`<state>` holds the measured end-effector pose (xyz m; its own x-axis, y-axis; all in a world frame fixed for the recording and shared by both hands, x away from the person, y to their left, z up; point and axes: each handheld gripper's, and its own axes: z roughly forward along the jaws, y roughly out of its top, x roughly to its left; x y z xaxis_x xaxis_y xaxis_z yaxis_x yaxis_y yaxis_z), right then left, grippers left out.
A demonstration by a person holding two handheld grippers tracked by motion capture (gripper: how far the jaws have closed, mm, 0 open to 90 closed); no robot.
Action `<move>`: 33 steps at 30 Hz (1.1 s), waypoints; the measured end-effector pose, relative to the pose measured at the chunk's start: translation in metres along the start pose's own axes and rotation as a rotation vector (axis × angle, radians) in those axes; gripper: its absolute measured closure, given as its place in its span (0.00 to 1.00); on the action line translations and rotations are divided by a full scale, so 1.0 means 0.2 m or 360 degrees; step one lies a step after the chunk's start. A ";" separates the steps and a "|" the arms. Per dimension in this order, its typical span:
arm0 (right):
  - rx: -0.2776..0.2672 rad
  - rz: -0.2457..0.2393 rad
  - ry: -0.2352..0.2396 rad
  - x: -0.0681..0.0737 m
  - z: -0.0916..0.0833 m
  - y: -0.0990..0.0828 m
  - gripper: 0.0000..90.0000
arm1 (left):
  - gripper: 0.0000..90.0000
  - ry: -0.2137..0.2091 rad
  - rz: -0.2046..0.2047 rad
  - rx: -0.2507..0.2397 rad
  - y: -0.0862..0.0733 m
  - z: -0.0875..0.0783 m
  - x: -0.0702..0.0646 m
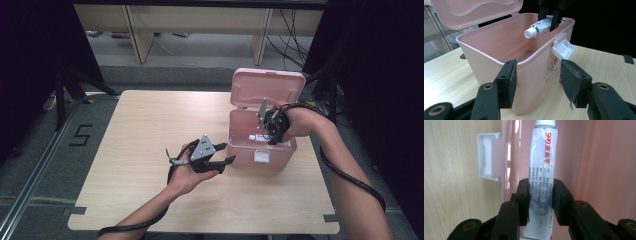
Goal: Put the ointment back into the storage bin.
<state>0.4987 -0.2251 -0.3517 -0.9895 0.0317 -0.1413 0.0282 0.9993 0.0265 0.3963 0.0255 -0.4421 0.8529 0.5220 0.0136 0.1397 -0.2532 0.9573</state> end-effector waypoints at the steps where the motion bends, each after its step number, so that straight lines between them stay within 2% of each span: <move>1: 0.0008 0.0016 0.0001 0.00 0.00 0.00 0.78 | 0.53 0.0000 0.0001 -0.0001 0.00 0.00 0.00; 2: -0.0007 -0.0014 0.0006 0.00 0.01 0.00 0.78 | 0.53 -0.0001 0.0001 -0.0001 0.00 0.00 0.00; 3: 0.0019 0.0050 0.0017 0.01 0.01 0.00 0.78 | 0.53 -0.0001 0.0001 -0.0002 0.00 0.00 0.00; 5: 0.0015 0.0043 0.0010 0.01 0.02 0.00 0.78 | 0.53 -0.0003 0.0000 -0.0005 0.00 0.00 0.00; 7: 0.0000 -0.0013 0.0022 0.00 0.03 -0.01 0.78 | 0.52 -0.0004 0.0000 -0.0004 0.00 0.00 -0.01; 9: 0.0007 -0.0019 0.0021 -0.01 0.03 -0.01 0.78 | 0.52 -0.0006 -0.0002 -0.0003 0.00 0.01 -0.01; 11: 0.0012 0.0018 0.0025 0.00 0.04 -0.01 0.78 | 0.52 -0.0009 0.0005 0.0001 0.00 0.01 -0.01; 14: -0.0003 -0.0048 0.0019 -0.02 0.05 -0.02 0.78 | 0.52 -0.0009 -0.0005 -0.0001 0.00 0.01 -0.01; 17: 0.0028 0.0022 0.0032 0.00 0.05 -0.01 0.78 | 0.52 -0.0009 -0.0003 -0.0003 0.00 0.01 -0.01; 19: 0.0016 -0.0010 0.0026 -0.01 0.06 -0.02 0.78 | 0.52 -0.0011 0.0000 -0.0004 0.00 0.01 -0.01; 20: 0.0028 0.0043 0.0044 0.00 0.06 -0.02 0.78 | 0.52 -0.0010 0.0000 -0.0004 0.00 0.01 -0.01; 23: 0.0013 0.0010 0.0046 -0.01 0.07 -0.02 0.78 | 0.52 -0.0009 -0.0010 -0.0002 0.00 0.01 -0.01; 24: 0.0030 0.0049 0.0037 -0.01 0.07 -0.02 0.78 | 0.52 -0.0009 -0.0010 -0.0002 0.00 0.01 -0.01; 26: 0.0017 0.0007 0.0047 -0.02 0.08 -0.02 0.78 | 0.52 -0.0007 -0.0010 0.0000 0.00 0.01 -0.01; 27: 0.0081 0.0151 0.0069 0.01 0.07 -0.02 0.78 | 0.52 -0.0007 -0.0009 0.0003 0.00 0.01 -0.01; 28: 0.0031 0.0013 0.0051 -0.02 0.08 -0.01 0.78 | 0.52 -0.0007 -0.0008 0.0002 0.00 0.01 -0.01; 30: 0.0013 -0.0005 0.0054 -0.02 0.09 -0.01 0.78 | 0.52 -0.0007 -0.0009 0.0002 0.00 0.01 -0.01; 31: 0.0032 0.0044 0.0061 -0.01 0.09 -0.01 0.78 | 0.52 -0.0007 -0.0010 0.0000 0.00 0.01 -0.01; 33: 0.0043 0.0061 0.0053 -0.01 0.09 -0.01 0.78 | 0.52 -0.0007 -0.0008 -0.0002 0.00 0.01 -0.01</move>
<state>0.5029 -0.2275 -0.3695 -0.9917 0.0696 -0.1076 0.0695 0.9976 0.0046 0.3952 0.0229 -0.4431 0.8544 0.5196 0.0074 0.1435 -0.2496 0.9577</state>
